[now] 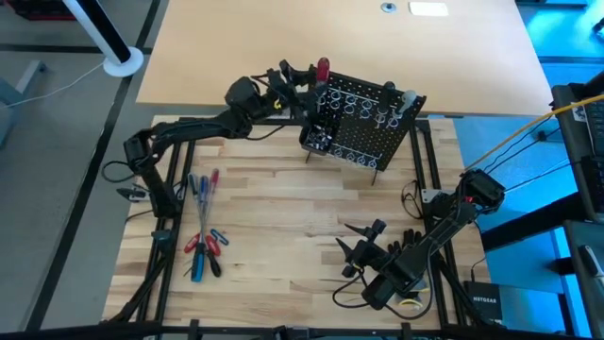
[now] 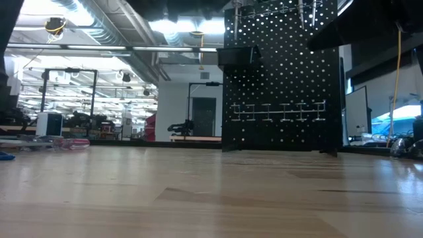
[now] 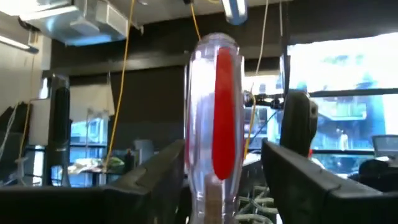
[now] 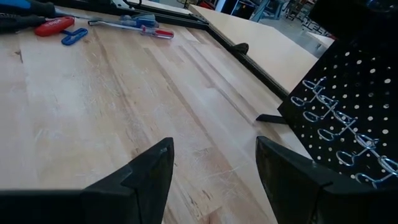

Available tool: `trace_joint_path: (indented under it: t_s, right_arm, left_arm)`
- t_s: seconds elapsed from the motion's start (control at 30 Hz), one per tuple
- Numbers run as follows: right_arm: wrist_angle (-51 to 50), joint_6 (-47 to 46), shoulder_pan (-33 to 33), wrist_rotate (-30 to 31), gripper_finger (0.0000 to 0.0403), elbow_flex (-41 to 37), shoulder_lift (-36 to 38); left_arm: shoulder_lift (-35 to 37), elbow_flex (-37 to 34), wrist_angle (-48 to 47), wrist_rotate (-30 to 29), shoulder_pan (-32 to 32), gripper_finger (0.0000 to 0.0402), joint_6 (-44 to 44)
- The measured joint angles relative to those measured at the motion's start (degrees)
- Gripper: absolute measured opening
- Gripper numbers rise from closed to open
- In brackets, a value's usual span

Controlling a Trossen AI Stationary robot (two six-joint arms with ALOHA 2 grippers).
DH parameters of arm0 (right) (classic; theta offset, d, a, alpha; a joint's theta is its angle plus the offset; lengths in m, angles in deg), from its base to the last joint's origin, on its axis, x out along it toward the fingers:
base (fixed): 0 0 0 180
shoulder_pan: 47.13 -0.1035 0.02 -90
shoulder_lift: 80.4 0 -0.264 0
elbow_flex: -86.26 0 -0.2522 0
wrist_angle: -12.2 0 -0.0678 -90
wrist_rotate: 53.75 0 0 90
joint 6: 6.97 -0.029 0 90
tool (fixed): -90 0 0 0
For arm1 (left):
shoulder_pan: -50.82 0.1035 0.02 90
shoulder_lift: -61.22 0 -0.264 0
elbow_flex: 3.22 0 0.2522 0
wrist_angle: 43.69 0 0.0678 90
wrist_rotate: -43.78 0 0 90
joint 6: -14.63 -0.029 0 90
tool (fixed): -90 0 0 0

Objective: Hang tools onto peg board
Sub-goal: Hang the bottom blue screwdriver on the black pegboard

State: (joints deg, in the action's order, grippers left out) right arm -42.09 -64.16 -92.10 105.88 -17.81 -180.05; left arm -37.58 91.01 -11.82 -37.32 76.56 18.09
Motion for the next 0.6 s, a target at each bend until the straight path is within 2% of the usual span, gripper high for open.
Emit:
trace_joint_path:
  t_s: [0.17,0.33,0.5,0.6]
  right_arm:
    - [0.02,0.00,0.00,-0.20,0.0227,0.00,0.00]
    - [0.02,0.00,0.00,-0.21,0.0227,0.00,0.00]
    - [0.09,0.01,0.00,-0.21,0.0227,0.00,0.00]
    - [0.15,0.00,0.00,-0.21,0.0227,0.00,0.00]
  left_arm:
    - [7.07,0.08,-12.63,-0.07,-1.06,0.0207,-5.29]
    - [16.40,0.20,-29.75,-1.82,-2.71,0.0208,-13.02]
    - [26.00,0.22,-49.09,-7.59,-4.66,0.0208,-14.14]
    - [30.48,0.24,-62.51,-10.29,-6.09,0.0208,-11.90]
